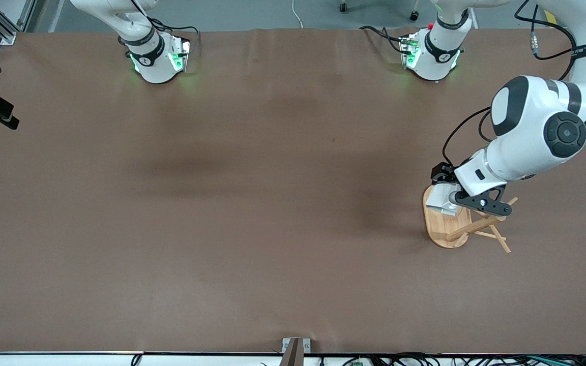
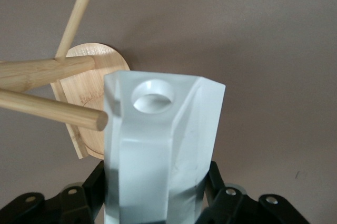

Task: Hang cup on rack
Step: 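Lower the cup with the left gripper onto a rack peg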

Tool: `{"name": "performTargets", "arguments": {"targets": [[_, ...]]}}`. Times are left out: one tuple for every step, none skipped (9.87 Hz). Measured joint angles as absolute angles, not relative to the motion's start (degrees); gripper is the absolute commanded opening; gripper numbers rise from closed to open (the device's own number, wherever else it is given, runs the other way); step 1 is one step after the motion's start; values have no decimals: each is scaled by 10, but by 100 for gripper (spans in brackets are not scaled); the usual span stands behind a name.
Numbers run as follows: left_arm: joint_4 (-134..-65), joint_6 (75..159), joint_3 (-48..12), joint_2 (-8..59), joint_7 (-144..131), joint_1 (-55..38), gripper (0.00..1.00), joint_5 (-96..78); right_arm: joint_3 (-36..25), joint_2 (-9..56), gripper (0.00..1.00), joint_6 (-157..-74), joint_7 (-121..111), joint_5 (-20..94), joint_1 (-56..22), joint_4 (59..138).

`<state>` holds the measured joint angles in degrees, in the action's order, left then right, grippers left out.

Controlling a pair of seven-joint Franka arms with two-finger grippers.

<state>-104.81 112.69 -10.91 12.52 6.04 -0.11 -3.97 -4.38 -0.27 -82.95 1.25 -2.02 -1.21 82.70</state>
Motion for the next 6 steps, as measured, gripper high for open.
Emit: {"name": "performTargets", "arguments": {"targets": [[-1048, 1130, -106, 125, 63, -1, 1, -40, -44, -3, 100, -830, 13, -20, -12, 827], [-1048, 1131, -103, 125, 67, -1, 1, -40, -44, -3, 100, -830, 13, -20, -12, 827], [-1047, 1134, -101, 125, 68, -1, 1, -40, -44, -2, 100, -830, 13, -20, -12, 827], [-1047, 1137, -101, 125, 68, -1, 1, -40, -44, -2, 100, -830, 13, -20, -12, 827], [-1047, 1141, -101, 126, 68, -1, 1, -40, -44, -2, 100, -830, 13, -20, -12, 827], [-1046, 1146, -101, 128, 70, -1, 1, -40, -44, -2, 100, -830, 13, -20, -12, 827]]}}
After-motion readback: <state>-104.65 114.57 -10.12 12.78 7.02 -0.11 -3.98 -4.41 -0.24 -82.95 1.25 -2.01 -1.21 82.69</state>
